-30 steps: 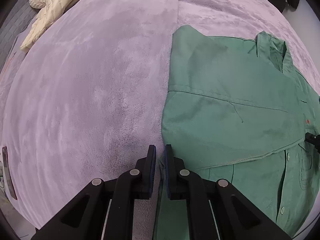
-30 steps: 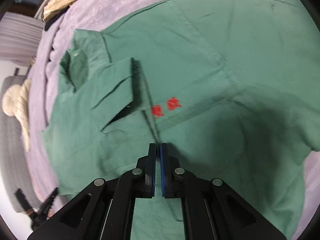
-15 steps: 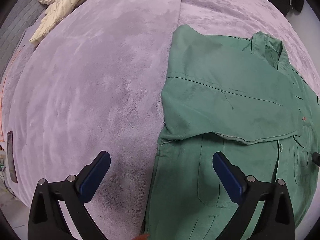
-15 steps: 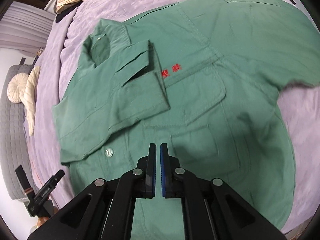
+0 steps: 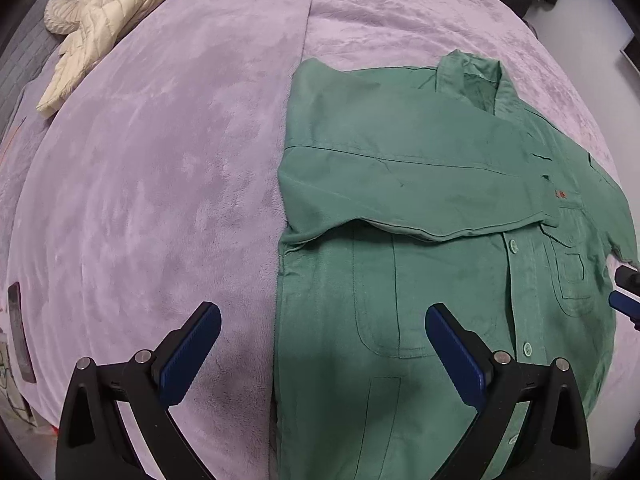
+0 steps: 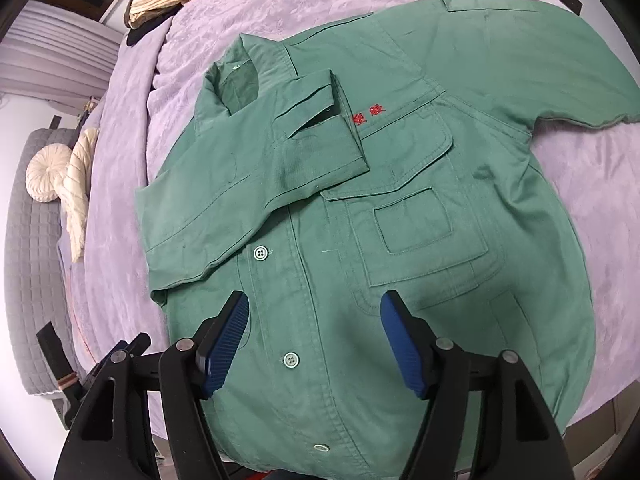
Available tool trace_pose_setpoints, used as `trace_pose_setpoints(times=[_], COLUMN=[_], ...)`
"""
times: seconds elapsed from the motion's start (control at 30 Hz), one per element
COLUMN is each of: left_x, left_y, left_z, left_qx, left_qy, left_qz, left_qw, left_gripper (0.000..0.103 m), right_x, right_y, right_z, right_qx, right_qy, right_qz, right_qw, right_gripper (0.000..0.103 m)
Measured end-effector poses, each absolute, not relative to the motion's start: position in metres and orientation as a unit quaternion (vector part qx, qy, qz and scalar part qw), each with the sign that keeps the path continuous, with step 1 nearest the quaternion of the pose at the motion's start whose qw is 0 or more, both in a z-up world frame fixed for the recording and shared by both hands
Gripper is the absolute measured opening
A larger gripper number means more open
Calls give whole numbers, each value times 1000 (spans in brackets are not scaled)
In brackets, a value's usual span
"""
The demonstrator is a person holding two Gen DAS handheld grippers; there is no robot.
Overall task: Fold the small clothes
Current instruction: 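Grasp the other sleeve of the shirt with the right tool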
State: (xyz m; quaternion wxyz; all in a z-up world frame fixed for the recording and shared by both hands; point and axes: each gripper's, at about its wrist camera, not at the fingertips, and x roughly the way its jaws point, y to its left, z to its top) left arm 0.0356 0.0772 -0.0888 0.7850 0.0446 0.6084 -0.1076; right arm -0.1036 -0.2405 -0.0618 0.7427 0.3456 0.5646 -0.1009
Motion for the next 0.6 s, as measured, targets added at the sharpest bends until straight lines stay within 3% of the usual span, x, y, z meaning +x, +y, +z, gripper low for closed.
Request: trace_pose_setpoints(times=[0.27,0.6], left_x=[27,16], left_y=[60,-33], left_z=[-79,-71], left_qx=[81,60], left_qy=[601,599], left_qz=[-125,-79], left_qw=[785,795], left_gripper=[102,102], right_x=[-116,-117], right_y=[-245,-350], right_z=[-70,-80], right_qx=[376,382], right_qy=[565,571], right_qz=[-110,-88], right_qw=[727,722], right_gripper=[72,72])
